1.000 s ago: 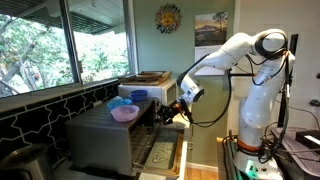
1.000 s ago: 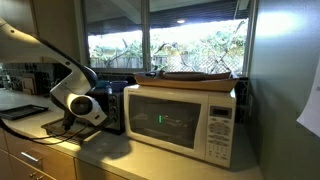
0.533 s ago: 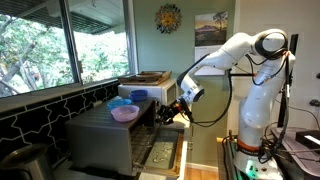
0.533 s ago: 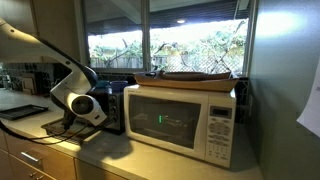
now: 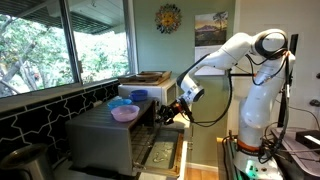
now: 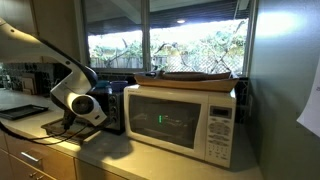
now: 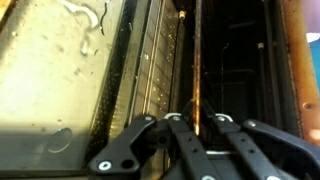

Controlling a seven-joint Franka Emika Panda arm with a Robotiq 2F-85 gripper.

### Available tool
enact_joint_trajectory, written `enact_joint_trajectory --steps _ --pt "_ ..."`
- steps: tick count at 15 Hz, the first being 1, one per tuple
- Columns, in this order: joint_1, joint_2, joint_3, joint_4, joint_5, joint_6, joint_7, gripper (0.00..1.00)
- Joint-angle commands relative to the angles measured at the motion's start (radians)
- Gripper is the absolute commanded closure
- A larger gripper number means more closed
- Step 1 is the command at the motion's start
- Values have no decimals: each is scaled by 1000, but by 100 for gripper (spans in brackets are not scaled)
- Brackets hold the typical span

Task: Pull the oven tray, put the purple bowl on it, and push it back into the oven

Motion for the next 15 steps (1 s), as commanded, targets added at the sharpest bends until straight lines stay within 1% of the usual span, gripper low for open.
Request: enact_joint_trajectory --steps 1,5,6,7,8,11,14,15 --pt "-24 1 -5 -37 -92 3 61 98" --pt "-27 1 -9 -38 -98 -6 70 98" --pt "-27 0 -7 -38 -94 1 70 67" --pt "-28 -1 -6 -36 -88 8 59 66" --pt "-30 32 -5 -3 -101 8 63 60" --pt "-42 16 -17 -8 -141 8 39 37" --pt "-51 -19 -28 -3 -152 1 -15 15" --pt "-51 -87 -31 -58 -159 -4 -29 6"
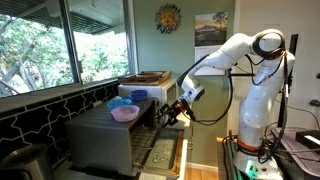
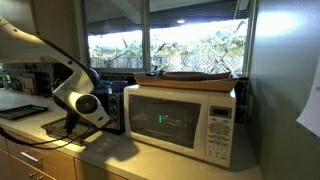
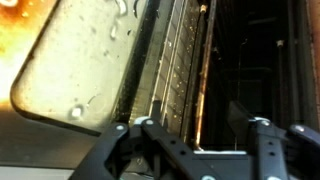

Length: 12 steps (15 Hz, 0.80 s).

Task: Pull the oven tray, put the purple bowl on it, and push it back into the oven

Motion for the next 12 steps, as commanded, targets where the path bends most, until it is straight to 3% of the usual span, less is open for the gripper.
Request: enact_joint_trajectory --steps 1,4,5,7,9,11,12 --pt "-10 -105 -11 -54 -56 -6 -30 2" --pt "-16 -105 -14 -4 -153 -20 -2 0" --pt "-20 -189 -15 -72 -202 -20 18 0" --pt "-28 -162 -25 -9 -306 -42 44 0" --pt "-34 -210 -35 -8 -420 -72 89 0" --pt "-41 -332 -43 -79 -533 -109 144 0" --pt "-43 -302 -50 -18 -588 -134 174 0"
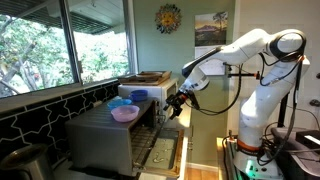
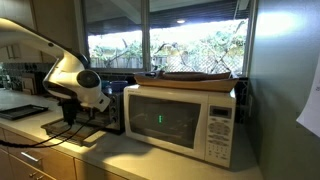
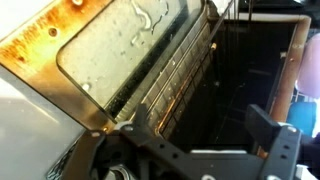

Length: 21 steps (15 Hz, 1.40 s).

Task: Pull the oven tray, put the purple bowl on it, and push it back into the oven

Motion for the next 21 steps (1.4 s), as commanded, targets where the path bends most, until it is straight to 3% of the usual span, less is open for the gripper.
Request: enact_joint_trajectory --steps 1,4,8,10,11,17,21 --pt "-18 -120 -23 -4 -198 -89 119 0" --pt "-17 -252 -28 -41 -310 -150 190 0" --pt "13 -325 -14 -11 -337 -154 236 0" --pt "29 -334 26 1 -292 -73 259 0" --pt "30 -304 -21 8 -320 -119 228 0" --pt "47 -325 4 13 -320 -79 255 0" --pt "90 -306 60 111 -395 -93 258 0"
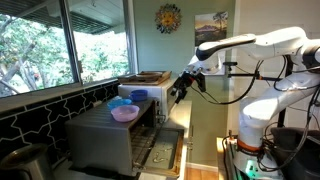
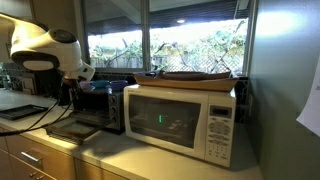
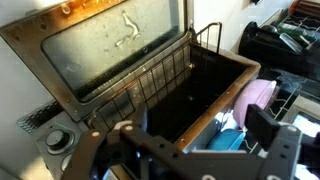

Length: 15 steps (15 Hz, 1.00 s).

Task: Pull the oven tray, put the purple bowl on it, and push it back into the oven

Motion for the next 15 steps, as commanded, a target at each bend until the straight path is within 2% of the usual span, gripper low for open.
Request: enact_joint_trajectory --steps 1,7,11,15 --pt "58 29 56 97 -88 13 37 0" --pt "134 142 182 249 -213 80 120 0" --pt "164 218 262 293 -331 223 209 0" --pt "191 283 293 317 -463 350 333 0"
